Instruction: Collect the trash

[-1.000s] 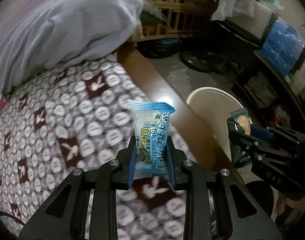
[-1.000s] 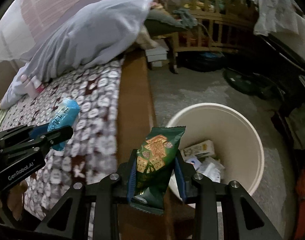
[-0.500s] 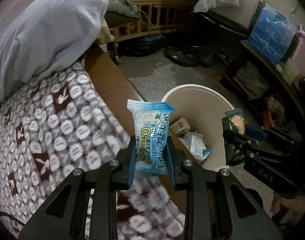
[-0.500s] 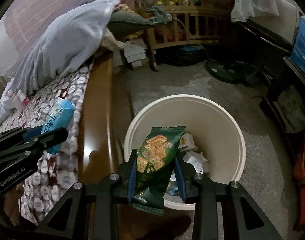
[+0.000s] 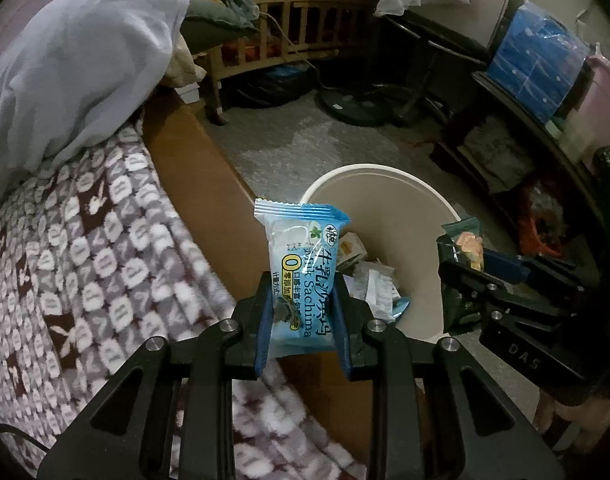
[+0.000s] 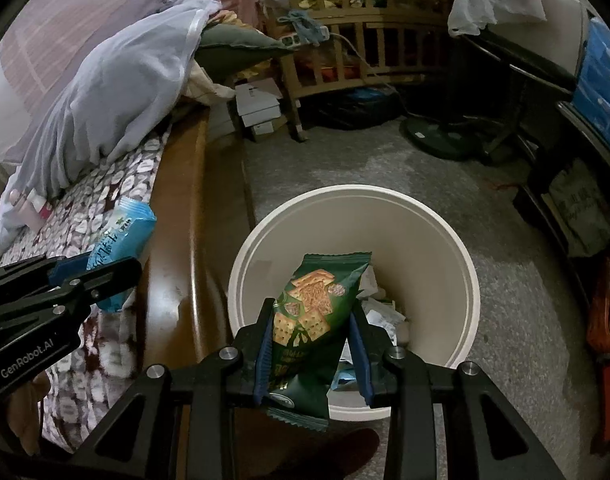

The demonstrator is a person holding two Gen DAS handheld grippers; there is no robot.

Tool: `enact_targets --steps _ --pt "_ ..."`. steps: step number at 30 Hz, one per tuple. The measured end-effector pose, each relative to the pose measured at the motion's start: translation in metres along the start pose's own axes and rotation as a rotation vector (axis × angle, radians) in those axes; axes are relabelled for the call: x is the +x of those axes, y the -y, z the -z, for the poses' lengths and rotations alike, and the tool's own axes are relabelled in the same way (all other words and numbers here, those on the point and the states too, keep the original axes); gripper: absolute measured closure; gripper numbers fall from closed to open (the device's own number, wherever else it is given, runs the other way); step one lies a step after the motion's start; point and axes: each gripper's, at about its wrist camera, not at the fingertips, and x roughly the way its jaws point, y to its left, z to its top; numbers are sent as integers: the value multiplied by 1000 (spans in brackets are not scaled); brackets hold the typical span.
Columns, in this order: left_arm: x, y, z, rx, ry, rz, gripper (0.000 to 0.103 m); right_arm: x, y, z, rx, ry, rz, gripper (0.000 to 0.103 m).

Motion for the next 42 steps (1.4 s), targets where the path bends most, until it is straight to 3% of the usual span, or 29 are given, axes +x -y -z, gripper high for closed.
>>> enact_targets --steps 18,28,30,32,34,38,42 --pt "27 23 -15 4 -44 85 79 10 26 2 59 -12 11 70" --pt "32 23 -19 -3 -29 122 77 13 36 0 81 8 26 70" --pt "31 19 -19 -18 -18 130 70 13 37 0 86 20 33 63" --pt "27 14 -17 -44 1 143 52 12 38 0 100 33 32 53" --pt "21 7 -17 -78 27 152 48 9 41 1 121 50 24 45" --pt "11 1 -13 -87 54 118 45 6 39 2 125 54 20 45" --pt "-7 -1 -4 -46 88 35 45 -9 27 7 112 110 61 45"
